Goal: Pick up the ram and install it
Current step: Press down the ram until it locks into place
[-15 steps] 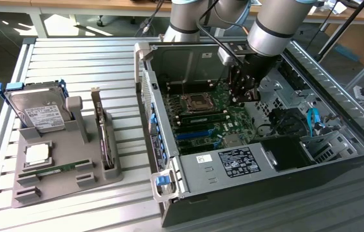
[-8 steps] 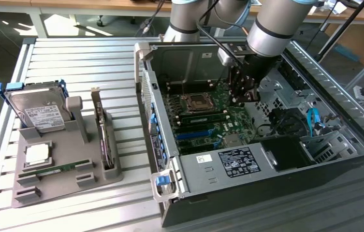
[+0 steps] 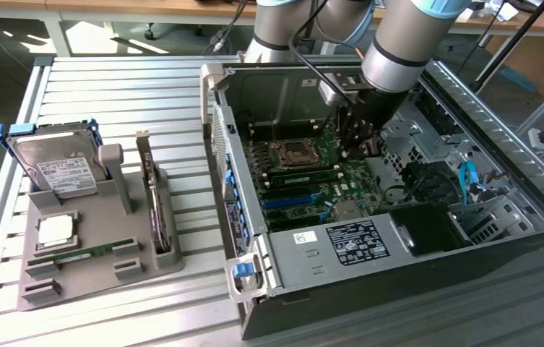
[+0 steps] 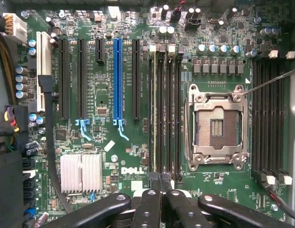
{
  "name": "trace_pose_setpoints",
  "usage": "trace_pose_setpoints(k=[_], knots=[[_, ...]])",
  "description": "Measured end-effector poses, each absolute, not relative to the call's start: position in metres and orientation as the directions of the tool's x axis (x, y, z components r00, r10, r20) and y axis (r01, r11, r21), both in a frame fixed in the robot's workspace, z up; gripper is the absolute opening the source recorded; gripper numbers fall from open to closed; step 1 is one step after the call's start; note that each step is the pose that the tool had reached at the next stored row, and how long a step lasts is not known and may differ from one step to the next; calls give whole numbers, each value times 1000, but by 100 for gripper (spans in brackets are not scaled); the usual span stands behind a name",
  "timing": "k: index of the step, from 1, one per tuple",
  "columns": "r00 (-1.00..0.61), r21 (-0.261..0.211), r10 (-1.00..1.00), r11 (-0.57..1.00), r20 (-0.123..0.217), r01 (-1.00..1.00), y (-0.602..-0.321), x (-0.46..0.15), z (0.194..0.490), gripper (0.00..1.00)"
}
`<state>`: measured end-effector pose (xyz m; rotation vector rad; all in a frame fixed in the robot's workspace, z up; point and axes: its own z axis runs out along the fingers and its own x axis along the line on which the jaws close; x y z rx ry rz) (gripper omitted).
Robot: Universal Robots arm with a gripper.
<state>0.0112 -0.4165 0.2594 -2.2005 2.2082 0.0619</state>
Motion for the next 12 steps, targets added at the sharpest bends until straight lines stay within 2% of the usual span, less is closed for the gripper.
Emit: trace_pose_setpoints(k=[12], knots=[[-4,12,-999,3,-45,-1000,-416,11,240,10]])
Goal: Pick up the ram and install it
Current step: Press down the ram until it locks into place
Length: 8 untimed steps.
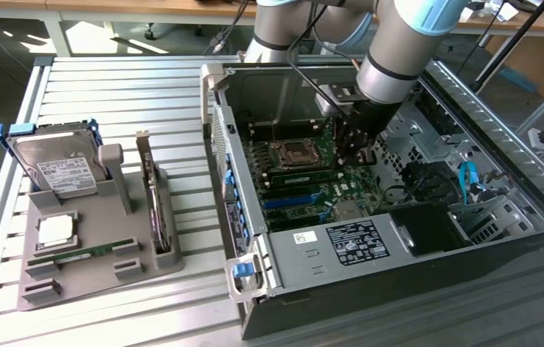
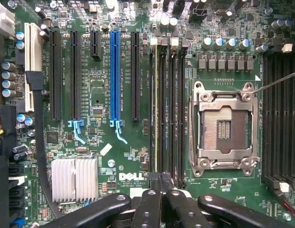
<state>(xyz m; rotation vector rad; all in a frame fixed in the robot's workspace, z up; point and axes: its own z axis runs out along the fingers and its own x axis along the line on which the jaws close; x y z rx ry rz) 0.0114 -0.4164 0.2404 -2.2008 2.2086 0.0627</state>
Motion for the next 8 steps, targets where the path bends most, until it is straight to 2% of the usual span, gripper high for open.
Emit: trace_pose_setpoints(k=[8], knots=[[-4,12,-999,3,-45,-1000,-416,11,236,10]])
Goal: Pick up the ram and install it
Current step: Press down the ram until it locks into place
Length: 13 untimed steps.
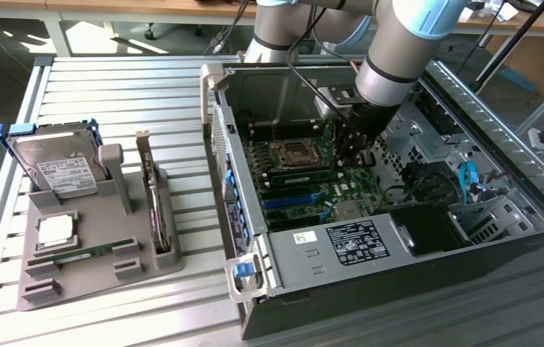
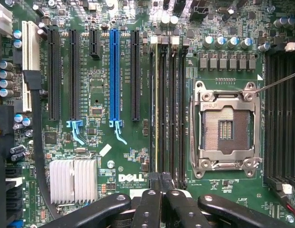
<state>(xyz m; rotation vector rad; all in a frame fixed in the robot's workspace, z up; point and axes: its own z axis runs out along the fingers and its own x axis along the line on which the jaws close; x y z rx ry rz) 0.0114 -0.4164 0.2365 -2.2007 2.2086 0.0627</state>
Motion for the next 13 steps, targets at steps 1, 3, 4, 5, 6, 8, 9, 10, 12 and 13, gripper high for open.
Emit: trace_pose_setpoints(k=[1,3,4,5,6,8,9,10,12,13], knots=[[-4,12,-999,3,-45,-1000,-416,11,236,10],[-4,12,-999,3,-45,-1000,-416,11,234,10],[-4,12,-999,3,-45,-1000,-416,11,234,10],[-4,12,-999,3,-44,-1000,-416,11,234,10],[-4,12,-999,3,-44,-1000,-416,11,233,10],[-4,12,-999,3,-44,-1000,-416,11,232,10],[-4,12,-999,3,-44,-1000,-416,11,231,10],[-4,12,-999,3,-44,-1000,-417,11,231,10],[-4,12,-999,3,-45,-1000,-416,11,231,10],[-4,12,-999,3,-46,-1000,-416,11,233,10]])
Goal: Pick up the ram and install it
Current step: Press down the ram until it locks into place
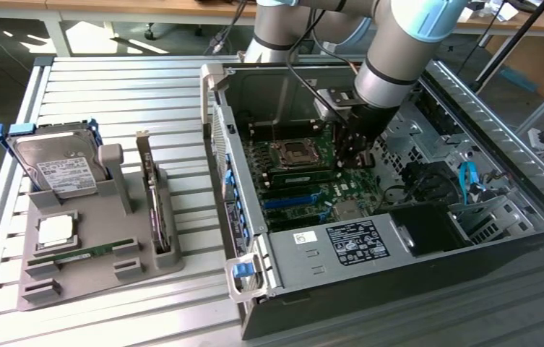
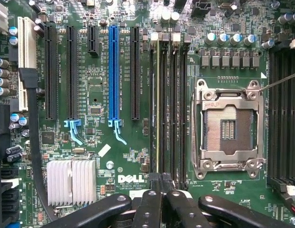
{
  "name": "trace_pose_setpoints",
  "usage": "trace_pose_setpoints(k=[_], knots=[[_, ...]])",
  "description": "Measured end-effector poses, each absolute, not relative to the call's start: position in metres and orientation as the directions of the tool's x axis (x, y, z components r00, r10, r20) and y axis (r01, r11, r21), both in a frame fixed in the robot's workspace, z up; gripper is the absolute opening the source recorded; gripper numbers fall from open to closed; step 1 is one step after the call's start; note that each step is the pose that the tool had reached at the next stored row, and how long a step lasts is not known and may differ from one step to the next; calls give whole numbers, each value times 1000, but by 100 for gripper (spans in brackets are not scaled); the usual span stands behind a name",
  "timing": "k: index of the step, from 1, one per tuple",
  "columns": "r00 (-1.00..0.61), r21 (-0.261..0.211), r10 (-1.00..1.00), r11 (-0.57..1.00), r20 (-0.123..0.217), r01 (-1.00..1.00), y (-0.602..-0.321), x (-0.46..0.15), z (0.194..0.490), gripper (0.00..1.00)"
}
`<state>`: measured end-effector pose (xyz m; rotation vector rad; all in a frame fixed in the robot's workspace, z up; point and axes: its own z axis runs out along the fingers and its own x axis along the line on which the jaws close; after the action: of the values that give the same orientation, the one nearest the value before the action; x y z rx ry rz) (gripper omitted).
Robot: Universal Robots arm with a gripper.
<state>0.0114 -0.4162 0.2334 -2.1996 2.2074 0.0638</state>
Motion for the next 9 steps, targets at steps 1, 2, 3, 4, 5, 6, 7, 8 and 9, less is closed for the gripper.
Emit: trace_pose_setpoints(k=[1,2,3,4,5,6,7,8,9], knots=[[-4,12,-999,3,-45,-1000,-416,11,237,10],[-4,12,-999,3,-45,-1000,-416,11,238,10],[-4,12,-999,3,-45,-1000,-416,11,241,10],[-4,12,-999,3,-44,-1000,-416,11,243,10],[-4,12,-999,3,-44,-1000,-416,11,245,10],[-4,12,-999,3,-45,-1000,-416,11,247,10],[-4,12,-999,3,-44,-1000,-416,11,248,10],[-4,12,-999,3,-45,-1000,-416,11,249,10],[-4,12,-999,3,-45,-1000,-416,11,249,10]])
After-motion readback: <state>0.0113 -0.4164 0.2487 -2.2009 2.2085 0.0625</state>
